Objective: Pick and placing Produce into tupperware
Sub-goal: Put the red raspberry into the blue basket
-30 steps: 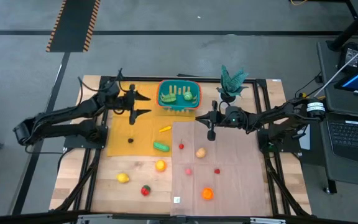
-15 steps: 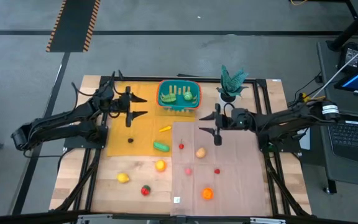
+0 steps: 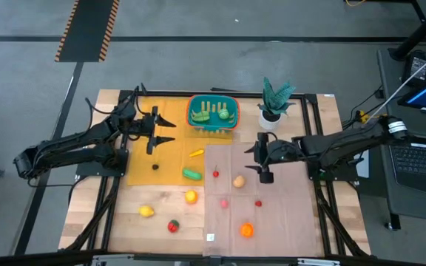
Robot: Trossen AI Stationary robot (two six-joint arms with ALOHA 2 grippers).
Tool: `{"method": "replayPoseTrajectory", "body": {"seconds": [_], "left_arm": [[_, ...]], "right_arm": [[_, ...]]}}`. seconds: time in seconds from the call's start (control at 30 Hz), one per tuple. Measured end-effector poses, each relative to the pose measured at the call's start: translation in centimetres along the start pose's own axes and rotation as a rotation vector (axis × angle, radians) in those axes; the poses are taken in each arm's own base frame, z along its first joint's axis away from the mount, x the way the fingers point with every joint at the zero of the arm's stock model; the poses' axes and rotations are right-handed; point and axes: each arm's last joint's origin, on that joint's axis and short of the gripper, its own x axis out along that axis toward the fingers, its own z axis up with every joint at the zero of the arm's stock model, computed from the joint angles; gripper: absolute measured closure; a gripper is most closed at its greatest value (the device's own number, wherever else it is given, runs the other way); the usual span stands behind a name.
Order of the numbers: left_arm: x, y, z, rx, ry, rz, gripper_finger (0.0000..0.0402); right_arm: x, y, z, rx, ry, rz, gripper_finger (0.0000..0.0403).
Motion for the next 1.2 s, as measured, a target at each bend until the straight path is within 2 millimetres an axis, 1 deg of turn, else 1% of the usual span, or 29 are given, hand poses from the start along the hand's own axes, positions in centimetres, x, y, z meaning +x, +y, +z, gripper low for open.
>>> {"method": "replayPoseTrajectory", "body": {"seconds": [0.1,0.17,0.33,0.5,0.63,0.87,1.13,1.2], "left_arm": [[0.0,0.0,-0.1,-0.008,0.008,-0.001,0.0154],[0.0,0.0,-0.1,-0.012,0.010,-0.001,0.0154],[0.0,0.0,-0.1,-0.028,0.010,-0.001,0.0154],[0.0,0.0,-0.1,-0.056,0.010,-0.001,0.0154],[0.0,0.0,-0.1,-0.079,0.010,-0.001,0.0154],[0.0,0.0,-0.1,-0.085,0.007,0.000,0.0154],[0.0,0.0,-0.1,-0.109,0.006,0.002,0.0154],[0.0,0.0,-0.1,-0.111,0.007,0.004,0.0154]], "right_arm": [[-0.8,0.7,0.5,0.078,0.075,0.025,0.0158],[-1.2,1.4,0.6,0.104,0.090,0.044,0.0164],[-1.8,3.3,0.3,0.144,0.126,0.101,0.0174],[-2.4,5.0,0.2,0.174,0.131,0.153,0.0174],[-2.7,6.3,-0.3,0.199,0.170,0.180,0.0174],[-2.2,8.3,-1.4,0.256,0.264,0.165,0.0174],[-0.4,10.1,-2.8,0.241,0.367,0.143,0.0173],[-0.1,10.3,-2.7,0.230,0.392,0.134,0.0173]]}}
